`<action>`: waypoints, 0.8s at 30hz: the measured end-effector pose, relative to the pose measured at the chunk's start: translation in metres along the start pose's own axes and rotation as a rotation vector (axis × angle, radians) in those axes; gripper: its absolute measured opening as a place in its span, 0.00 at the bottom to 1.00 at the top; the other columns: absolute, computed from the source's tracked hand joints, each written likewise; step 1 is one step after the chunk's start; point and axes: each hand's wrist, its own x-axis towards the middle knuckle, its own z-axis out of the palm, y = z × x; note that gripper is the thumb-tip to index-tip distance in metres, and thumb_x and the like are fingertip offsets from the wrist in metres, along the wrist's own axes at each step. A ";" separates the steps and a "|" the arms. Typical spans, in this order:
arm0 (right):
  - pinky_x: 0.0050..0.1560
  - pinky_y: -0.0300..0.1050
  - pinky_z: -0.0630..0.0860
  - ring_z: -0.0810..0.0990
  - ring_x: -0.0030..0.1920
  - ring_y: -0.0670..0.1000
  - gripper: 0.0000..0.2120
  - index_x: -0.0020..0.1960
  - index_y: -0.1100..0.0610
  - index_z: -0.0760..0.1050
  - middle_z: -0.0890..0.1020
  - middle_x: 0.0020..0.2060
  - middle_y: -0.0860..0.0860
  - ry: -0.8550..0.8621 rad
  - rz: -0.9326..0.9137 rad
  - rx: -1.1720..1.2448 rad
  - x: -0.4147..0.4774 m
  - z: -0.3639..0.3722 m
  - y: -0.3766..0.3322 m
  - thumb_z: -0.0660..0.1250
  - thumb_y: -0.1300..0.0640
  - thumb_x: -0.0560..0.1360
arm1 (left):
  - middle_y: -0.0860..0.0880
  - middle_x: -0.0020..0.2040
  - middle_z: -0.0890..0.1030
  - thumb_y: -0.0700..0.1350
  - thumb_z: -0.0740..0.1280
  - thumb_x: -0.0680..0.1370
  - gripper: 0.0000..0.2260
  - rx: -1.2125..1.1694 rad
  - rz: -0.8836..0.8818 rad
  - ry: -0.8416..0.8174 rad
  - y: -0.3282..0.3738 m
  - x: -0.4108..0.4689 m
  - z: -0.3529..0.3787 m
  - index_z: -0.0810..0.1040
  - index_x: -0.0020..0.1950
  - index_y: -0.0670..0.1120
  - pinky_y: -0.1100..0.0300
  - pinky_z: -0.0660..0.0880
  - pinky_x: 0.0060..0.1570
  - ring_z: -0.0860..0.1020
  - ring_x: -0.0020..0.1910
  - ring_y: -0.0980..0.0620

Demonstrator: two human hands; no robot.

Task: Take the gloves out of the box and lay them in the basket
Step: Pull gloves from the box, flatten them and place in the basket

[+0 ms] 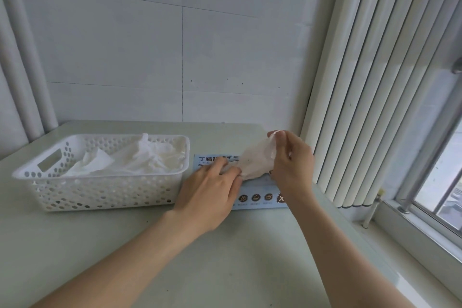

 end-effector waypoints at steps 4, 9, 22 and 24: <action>0.40 0.43 0.69 0.73 0.36 0.45 0.14 0.51 0.49 0.83 0.78 0.36 0.43 0.144 -0.040 0.135 -0.004 -0.004 -0.013 0.60 0.52 0.87 | 0.52 0.66 0.70 0.56 0.49 0.87 0.19 0.034 -0.032 -0.049 0.001 0.002 -0.001 0.76 0.65 0.54 0.57 0.66 0.44 0.77 0.54 0.48; 0.44 0.42 0.73 0.78 0.42 0.47 0.12 0.51 0.52 0.81 0.82 0.44 0.47 0.291 -0.152 0.157 -0.011 -0.007 -0.032 0.60 0.56 0.88 | 0.51 0.65 0.71 0.55 0.47 0.87 0.20 0.054 -0.029 -0.099 0.001 0.003 0.001 0.76 0.66 0.52 0.55 0.71 0.55 0.74 0.58 0.48; 0.31 0.45 0.66 0.70 0.29 0.50 0.12 0.40 0.54 0.83 0.74 0.26 0.53 -0.088 -0.025 0.360 -0.021 -0.014 -0.066 0.73 0.52 0.81 | 0.56 0.58 0.74 0.48 0.62 0.84 0.12 -0.391 -0.152 -0.066 -0.007 0.013 -0.017 0.72 0.68 0.53 0.57 0.71 0.50 0.75 0.56 0.54; 0.37 0.46 0.75 0.80 0.33 0.50 0.06 0.50 0.51 0.86 0.85 0.33 0.55 -0.243 0.081 0.409 -0.024 -0.016 -0.072 0.79 0.50 0.77 | 0.54 0.57 0.80 0.39 0.60 0.82 0.13 -0.560 -0.216 0.013 -0.009 0.020 -0.027 0.76 0.64 0.51 0.55 0.75 0.56 0.78 0.58 0.54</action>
